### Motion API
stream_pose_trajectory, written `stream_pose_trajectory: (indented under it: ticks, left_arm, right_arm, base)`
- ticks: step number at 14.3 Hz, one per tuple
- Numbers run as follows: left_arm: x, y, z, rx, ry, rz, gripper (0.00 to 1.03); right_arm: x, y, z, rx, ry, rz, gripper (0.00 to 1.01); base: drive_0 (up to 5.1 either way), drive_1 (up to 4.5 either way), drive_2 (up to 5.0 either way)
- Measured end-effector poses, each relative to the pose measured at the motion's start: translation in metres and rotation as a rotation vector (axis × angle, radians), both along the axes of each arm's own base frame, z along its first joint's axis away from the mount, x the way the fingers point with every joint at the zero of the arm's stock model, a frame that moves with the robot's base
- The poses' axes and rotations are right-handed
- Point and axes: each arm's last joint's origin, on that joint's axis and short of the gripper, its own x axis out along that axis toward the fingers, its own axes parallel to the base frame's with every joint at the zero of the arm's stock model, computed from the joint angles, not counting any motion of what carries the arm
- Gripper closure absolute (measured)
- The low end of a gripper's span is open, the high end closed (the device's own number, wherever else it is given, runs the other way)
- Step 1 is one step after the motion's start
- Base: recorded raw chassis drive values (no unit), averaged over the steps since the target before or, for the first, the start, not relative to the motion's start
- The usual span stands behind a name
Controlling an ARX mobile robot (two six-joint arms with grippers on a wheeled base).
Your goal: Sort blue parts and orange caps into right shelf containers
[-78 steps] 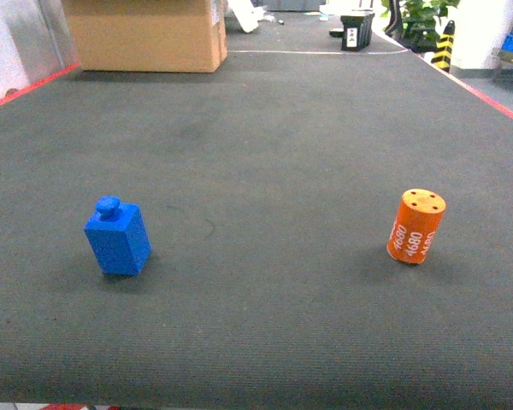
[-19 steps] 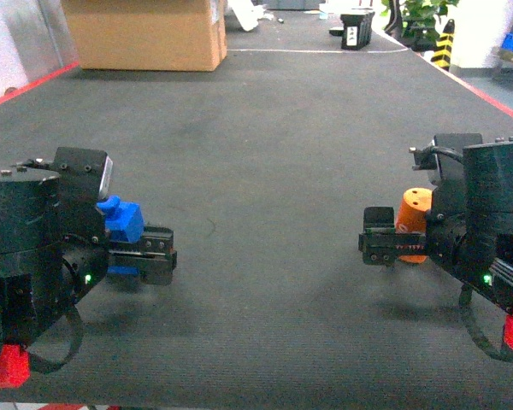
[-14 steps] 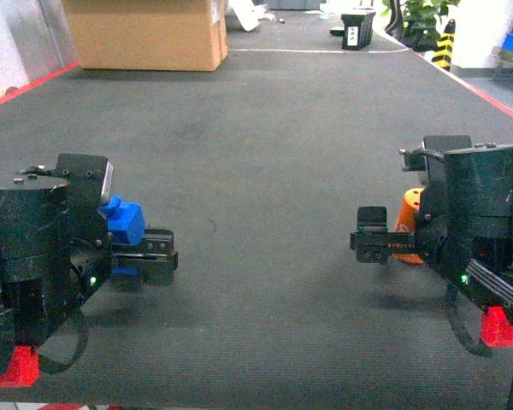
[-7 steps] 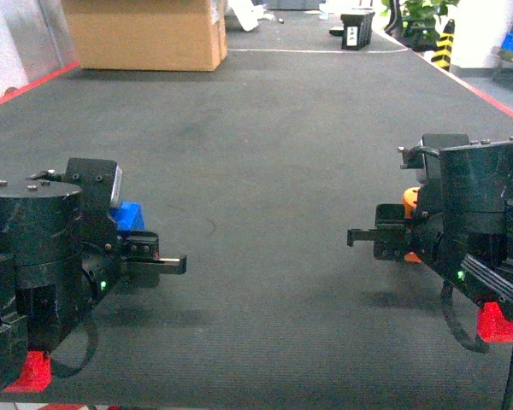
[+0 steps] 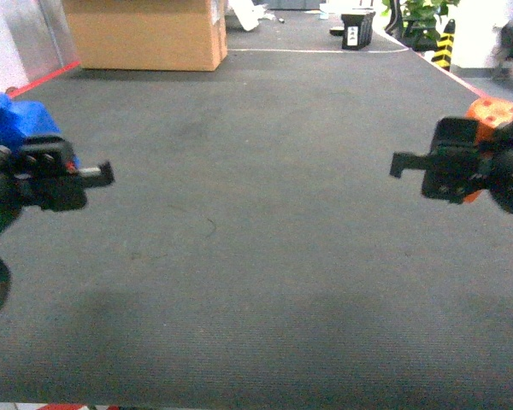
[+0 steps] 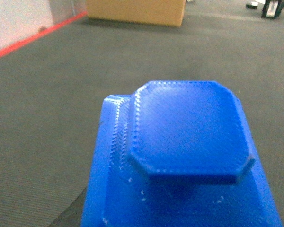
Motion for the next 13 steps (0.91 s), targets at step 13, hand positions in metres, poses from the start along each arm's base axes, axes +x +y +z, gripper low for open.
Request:
stream_pose_trajectory:
  ticks: [13]
  left_arm:
    - [-0.179,0.040,0.043,0.035,-0.069,-0.135,0.60]
  right_arm:
    - [-0.193,-0.072,0.034,-0.074,-0.188,0.030,0.56]
  base:
    - [0.0,0.00,0.0]
